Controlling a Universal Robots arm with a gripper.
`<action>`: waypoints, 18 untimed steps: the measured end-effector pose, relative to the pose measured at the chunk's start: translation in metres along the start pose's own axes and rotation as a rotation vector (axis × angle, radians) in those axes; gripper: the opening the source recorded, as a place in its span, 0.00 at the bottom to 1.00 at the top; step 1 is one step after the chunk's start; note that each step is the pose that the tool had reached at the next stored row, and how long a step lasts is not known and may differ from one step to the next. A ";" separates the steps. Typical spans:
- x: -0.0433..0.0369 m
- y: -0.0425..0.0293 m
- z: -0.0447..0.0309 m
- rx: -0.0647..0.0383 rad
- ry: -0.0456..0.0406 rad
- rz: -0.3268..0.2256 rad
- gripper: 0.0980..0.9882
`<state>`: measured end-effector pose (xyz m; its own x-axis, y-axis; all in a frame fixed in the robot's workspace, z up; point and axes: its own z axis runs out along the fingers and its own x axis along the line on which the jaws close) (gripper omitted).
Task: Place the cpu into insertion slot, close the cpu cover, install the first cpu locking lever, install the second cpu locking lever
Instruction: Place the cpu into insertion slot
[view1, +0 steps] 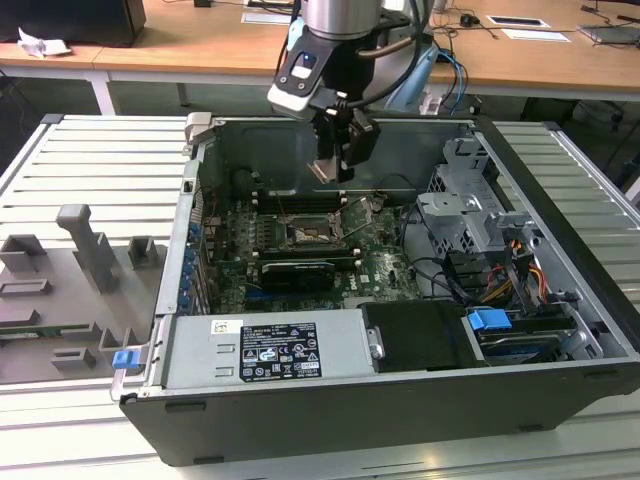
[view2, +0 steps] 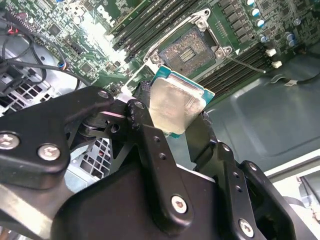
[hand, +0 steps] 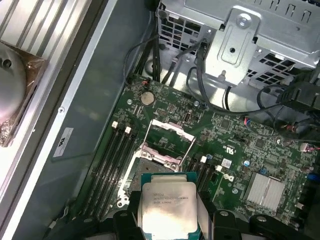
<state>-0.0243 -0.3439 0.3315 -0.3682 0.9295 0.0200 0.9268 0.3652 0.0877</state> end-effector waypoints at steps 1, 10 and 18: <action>0.0000 0.0000 0.0004 0.000 -0.0007 0.007 0.48; -0.0001 -0.0003 0.0035 -0.001 -0.0061 0.068 0.48; -0.0002 -0.0007 0.0080 -0.004 -0.0161 0.183 0.48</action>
<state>-0.0244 -0.3439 0.3235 -0.1920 0.9812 0.0200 0.9780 0.1896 0.0875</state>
